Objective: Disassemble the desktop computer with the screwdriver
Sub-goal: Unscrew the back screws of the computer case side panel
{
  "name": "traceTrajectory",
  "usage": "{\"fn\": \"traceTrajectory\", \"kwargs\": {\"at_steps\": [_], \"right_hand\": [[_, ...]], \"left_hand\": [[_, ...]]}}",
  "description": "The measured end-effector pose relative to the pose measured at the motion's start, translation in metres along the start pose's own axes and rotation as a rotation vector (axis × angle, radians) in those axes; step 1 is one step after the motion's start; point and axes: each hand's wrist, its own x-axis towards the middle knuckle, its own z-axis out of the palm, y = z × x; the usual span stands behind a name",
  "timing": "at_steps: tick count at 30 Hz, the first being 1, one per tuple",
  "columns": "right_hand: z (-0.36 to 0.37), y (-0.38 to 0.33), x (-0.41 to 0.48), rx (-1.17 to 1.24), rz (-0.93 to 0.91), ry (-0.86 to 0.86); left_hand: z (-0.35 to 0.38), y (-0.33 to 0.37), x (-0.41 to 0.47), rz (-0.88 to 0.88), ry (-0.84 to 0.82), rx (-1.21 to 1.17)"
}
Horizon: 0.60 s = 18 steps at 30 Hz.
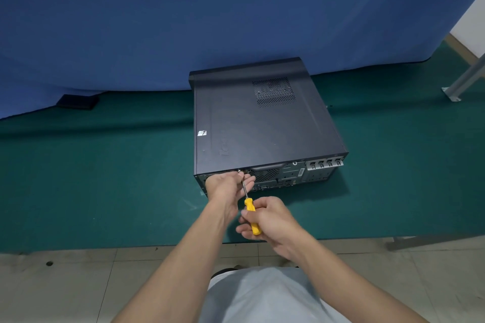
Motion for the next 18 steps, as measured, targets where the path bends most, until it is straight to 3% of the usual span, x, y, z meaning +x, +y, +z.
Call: {"fn": "traceTrajectory", "kwargs": {"at_steps": [4,9,14,18], "right_hand": [[0.005,0.004,0.001,-0.15,-0.067,0.078],[-0.007,-0.001,-0.001,0.142,0.067,-0.165],[-0.004,0.001,0.001,-0.074,-0.037,0.017],[-0.002,0.001,0.001,-0.066,-0.035,0.032]], "left_hand": [[0.003,-0.005,0.005,0.042,0.071,0.07],[0.0,-0.002,0.003,0.0,-0.026,-0.002],[-0.001,-0.003,0.004,0.014,0.017,-0.008],[0.0,-0.006,0.003,0.014,0.036,-0.063]]}}
